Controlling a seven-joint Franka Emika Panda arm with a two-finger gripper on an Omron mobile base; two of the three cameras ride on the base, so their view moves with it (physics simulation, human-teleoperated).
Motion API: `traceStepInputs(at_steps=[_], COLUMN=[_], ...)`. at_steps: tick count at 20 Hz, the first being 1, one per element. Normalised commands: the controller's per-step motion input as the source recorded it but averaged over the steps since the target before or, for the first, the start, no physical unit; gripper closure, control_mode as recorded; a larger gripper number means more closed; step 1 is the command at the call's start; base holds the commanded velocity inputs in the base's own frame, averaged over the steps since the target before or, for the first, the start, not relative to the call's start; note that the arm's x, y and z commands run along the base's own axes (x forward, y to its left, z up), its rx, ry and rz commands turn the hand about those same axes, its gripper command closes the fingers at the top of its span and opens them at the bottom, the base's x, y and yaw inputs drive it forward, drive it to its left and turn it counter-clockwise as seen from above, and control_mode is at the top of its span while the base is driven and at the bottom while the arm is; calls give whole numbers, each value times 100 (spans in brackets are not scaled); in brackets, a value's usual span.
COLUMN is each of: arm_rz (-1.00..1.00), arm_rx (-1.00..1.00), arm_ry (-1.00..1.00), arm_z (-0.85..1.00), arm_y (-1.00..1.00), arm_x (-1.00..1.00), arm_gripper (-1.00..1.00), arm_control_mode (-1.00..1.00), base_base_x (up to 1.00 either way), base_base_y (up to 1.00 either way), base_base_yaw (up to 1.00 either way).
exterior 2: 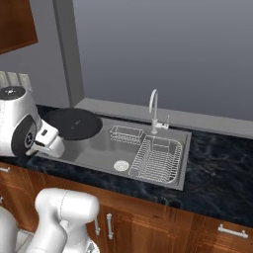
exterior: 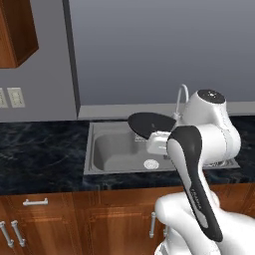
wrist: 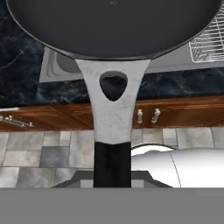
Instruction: Move the pot and pan from the stove into the sink.
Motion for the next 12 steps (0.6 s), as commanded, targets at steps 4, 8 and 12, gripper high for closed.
traceStepInputs(at_steps=[4, 8, 12], arm_rz=[4, 4, 4], arm_rx=[0, 2, 1], arm_ry=[18, 19, 17], arm_z=[-2, 0, -2], arm_y=[0, 0, 0], arm_x=[8, 10, 19], arm_gripper=[100, 100, 100], arm_control_mode=[-100, -100, -100], base_base_x=[0, 0, 0], base_base_y=[0, 0, 0], base_base_yaw=[0, 0, 0])
